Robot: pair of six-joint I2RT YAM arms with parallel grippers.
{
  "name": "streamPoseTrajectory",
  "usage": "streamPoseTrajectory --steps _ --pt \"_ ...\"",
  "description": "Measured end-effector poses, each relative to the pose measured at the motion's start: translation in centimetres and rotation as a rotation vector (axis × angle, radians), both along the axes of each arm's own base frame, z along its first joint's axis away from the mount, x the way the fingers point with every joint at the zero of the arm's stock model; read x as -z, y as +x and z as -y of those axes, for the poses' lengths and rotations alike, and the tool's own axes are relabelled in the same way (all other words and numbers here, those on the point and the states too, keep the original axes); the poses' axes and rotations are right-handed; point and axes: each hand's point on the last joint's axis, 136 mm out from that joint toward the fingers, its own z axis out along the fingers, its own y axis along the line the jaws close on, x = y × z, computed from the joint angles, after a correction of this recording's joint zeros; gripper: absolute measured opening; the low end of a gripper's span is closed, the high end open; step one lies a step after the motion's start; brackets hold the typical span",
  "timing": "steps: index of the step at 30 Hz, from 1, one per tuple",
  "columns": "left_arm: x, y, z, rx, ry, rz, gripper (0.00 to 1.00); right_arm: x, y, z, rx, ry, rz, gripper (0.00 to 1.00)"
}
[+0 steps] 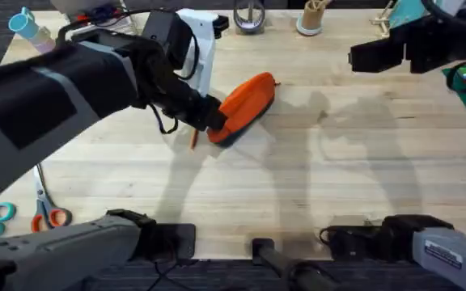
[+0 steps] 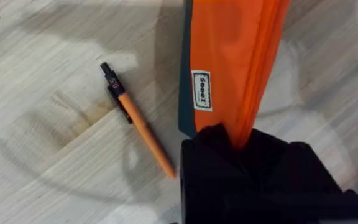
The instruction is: Unzip the bag, pick up the pens from the table one at a time and place them inside, then zip the bag closed.
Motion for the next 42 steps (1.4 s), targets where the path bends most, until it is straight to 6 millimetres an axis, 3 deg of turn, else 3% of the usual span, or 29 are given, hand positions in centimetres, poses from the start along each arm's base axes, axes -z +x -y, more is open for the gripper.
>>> streamPoseTrajectory --steps 7,12,22,31,35,42 --pt "0.0 0.0 0.0 0.0 0.0 0.0 0.042 0.0 0.0 0.0 -0.083 -0.08 0.028 0.995" --pt "0.0 0.0 0.0 0.0 0.0 0.0 0.042 -1.2 1.1 -0.1 -0.162 -0.161 0.118 0.997" --pt "0.0 0.0 0.0 0.0 0.0 0.0 0.042 -2.1 1.2 -3.2 -0.496 -0.246 0.257 0.996" --pt "0.0 0.0 0.0 0.0 0.0 0.0 0.042 -0.1 3.7 -5.4 -0.703 -0.193 0.318 0.996" --pt "0.0 0.0 0.0 0.0 0.0 0.0 0.042 -0.1 5.0 -5.0 -0.734 -0.117 0.371 0.996" --pt "0.0 0.0 0.0 0.0 0.0 0.0 0.042 -0.9 6.5 -2.6 -0.764 0.064 0.497 0.996"
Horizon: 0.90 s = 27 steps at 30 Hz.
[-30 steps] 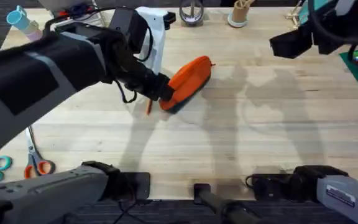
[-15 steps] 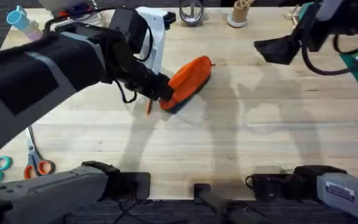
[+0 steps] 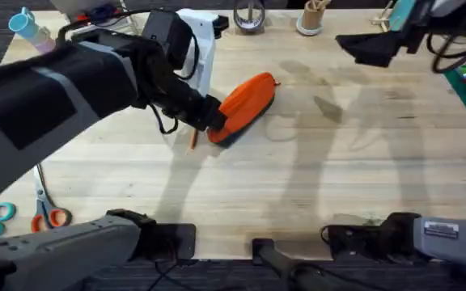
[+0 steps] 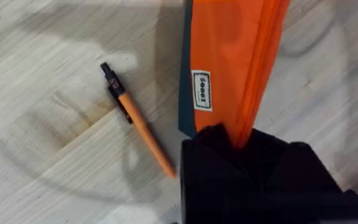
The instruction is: Unzip the bag, pick up the pens from the table one at a time and place them inside, then zip the bag closed.
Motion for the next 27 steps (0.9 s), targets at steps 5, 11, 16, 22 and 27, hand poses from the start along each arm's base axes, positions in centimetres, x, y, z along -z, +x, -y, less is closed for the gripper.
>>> streamPoseTrajectory --steps 5,11,16,22,27 --pt "0.0 0.0 0.0 0.0 0.0 0.0 0.042 0.3 0.7 1.4 -0.073 0.155 0.004 0.996" --pt "0.0 0.0 0.0 0.0 0.0 0.0 0.042 1.6 1.5 1.6 -0.167 0.301 -0.025 0.996" --pt "0.0 0.0 0.0 0.0 0.0 0.0 0.042 2.8 1.8 1.5 -0.207 0.365 -0.061 0.996" --pt "0.0 0.0 0.0 0.0 0.0 0.0 0.042 4.0 2.0 1.6 -0.212 0.4 -0.105 0.995" --pt "0.0 0.0 0.0 0.0 0.0 0.0 0.042 5.1 2.3 1.6 -0.211 0.419 -0.137 0.995"
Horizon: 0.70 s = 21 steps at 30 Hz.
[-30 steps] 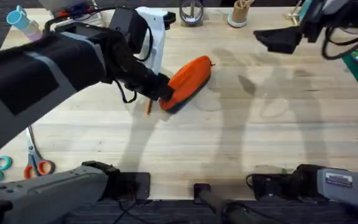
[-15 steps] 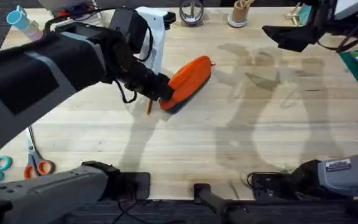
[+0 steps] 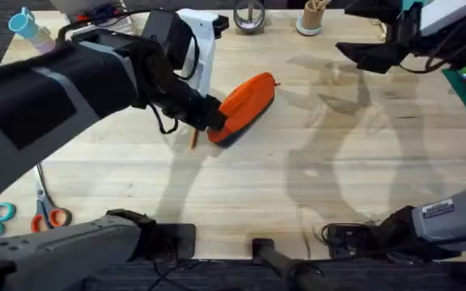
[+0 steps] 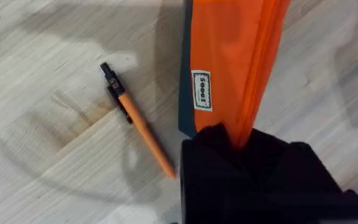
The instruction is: Unzip the bag, pick up the pens from the table one at a time and place them inside, then zip the bag closed.
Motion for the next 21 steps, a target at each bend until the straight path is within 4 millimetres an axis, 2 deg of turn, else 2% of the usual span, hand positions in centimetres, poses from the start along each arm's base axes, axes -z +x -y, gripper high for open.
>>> streamPoseTrajectory --steps 6,21 --pt "0.0 0.0 0.0 0.0 0.0 0.0 0.042 1.8 0.3 -0.6 -0.017 0.015 -0.047 0.995" --pt "0.0 0.0 0.0 0.0 0.0 0.0 0.042 3.2 0.7 -3.9 -0.042 -0.059 -0.074 0.996"
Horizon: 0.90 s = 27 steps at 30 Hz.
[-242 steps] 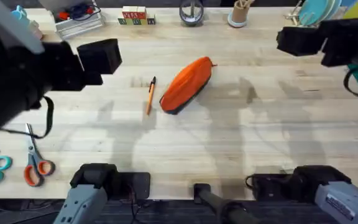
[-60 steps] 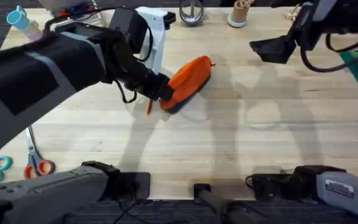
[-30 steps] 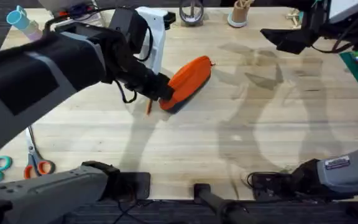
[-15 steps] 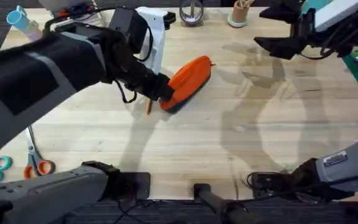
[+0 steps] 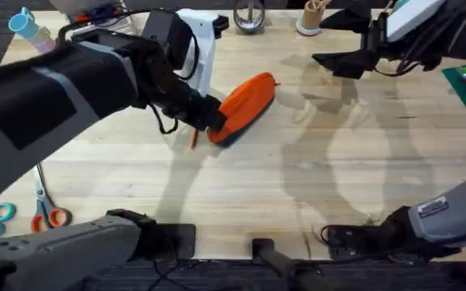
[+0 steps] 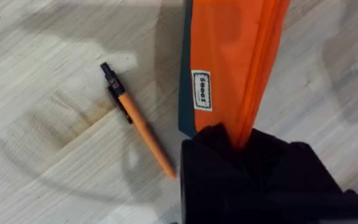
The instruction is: Unzip the bag, pick up the pens from the table one at a time and place them inside, then zip the bag closed.
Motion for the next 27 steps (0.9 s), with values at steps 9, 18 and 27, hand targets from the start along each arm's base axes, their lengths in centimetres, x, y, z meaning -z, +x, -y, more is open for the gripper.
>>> streamPoseTrajectory --steps 9,18,27 --pt "0.0 0.0 0.0 0.0 0.0 0.0 0.042 1.9 0.2 -1.0 0.032 -0.074 -0.084 0.995" --pt "0.0 0.0 0.0 0.0 0.0 0.001 0.042 2.5 0.1 -1.9 0.028 -0.099 -0.107 0.996" --pt "0.0 0.0 0.0 -0.001 -0.001 -0.001 0.042 2.6 0.4 -2.3 0.031 -0.121 -0.087 0.995"
